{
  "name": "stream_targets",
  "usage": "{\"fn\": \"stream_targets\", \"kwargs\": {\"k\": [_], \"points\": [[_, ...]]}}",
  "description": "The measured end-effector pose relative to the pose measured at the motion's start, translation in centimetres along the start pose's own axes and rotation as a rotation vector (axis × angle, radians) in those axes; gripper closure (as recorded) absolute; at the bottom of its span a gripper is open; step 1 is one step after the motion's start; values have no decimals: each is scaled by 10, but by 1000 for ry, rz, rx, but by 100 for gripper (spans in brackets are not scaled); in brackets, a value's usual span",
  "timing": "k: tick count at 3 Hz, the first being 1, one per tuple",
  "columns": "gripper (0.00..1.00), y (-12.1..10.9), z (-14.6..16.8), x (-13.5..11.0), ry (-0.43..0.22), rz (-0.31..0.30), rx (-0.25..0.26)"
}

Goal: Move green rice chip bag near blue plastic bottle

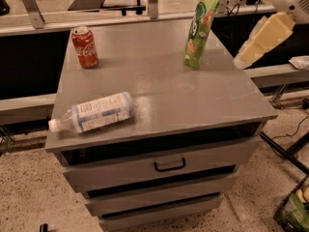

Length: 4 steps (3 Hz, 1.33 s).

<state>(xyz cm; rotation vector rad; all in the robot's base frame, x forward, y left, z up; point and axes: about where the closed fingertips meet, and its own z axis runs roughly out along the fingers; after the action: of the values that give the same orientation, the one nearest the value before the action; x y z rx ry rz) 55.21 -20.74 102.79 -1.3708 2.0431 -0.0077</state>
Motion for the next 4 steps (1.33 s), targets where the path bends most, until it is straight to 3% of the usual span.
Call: {"fn": "stream_targets", "kwargs": {"k": [1, 2, 3, 4], "points": [[0, -10, 0, -17, -96, 25, 49], [0, -11, 1, -18, -99, 32, 57], [0, -23, 7, -23, -120, 81, 110], [0, -35, 20, -26, -195, 180, 165]]}}
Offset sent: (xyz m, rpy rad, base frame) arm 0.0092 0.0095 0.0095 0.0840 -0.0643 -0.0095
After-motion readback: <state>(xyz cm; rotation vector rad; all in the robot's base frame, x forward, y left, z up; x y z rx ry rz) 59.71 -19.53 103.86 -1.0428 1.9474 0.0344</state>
